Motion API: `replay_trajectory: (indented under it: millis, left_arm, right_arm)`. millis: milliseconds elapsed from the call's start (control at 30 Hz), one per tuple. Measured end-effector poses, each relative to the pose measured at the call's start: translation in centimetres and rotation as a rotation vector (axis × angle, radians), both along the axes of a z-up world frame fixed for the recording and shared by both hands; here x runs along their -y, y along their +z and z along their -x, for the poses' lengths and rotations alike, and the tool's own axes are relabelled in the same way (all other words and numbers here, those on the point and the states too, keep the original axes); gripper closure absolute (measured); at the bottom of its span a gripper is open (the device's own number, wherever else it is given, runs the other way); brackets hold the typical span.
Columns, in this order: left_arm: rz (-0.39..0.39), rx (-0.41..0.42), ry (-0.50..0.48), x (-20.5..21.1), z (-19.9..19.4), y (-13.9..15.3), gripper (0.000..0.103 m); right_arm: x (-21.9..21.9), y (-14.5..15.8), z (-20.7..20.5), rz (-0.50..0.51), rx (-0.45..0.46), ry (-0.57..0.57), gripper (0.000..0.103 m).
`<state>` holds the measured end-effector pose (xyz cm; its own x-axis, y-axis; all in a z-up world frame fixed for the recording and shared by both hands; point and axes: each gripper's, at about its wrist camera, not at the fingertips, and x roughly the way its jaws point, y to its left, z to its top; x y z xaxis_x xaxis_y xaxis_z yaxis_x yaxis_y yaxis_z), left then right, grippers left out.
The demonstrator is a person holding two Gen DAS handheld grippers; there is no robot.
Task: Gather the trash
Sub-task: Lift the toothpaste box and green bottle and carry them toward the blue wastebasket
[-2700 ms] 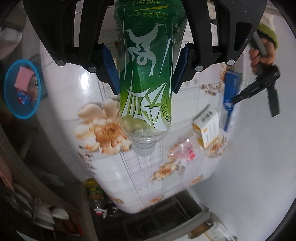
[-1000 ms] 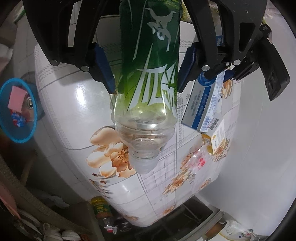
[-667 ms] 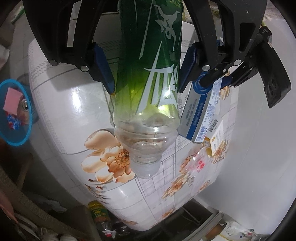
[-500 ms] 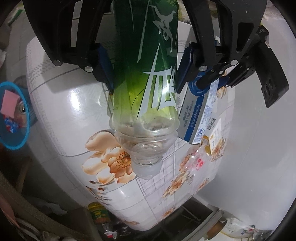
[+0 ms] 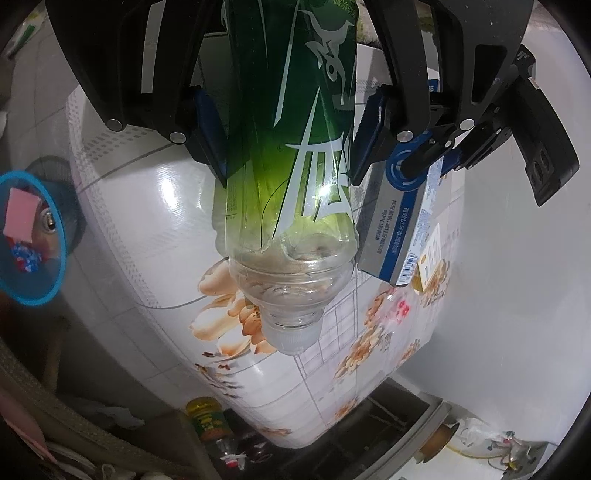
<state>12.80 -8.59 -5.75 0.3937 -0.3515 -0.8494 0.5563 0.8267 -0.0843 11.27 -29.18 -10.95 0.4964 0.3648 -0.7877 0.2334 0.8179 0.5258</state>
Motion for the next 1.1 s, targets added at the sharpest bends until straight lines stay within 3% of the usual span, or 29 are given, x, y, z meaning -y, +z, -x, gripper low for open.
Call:
replay_trajectory:
  millis: [1100]
  left_arm:
    - [-0.004,0.063,0.000,0.3,0.8,1.6,0.070]
  right_arm:
    - [0.2,0.7,0.6,-0.011,0.031,0.012,0.044]
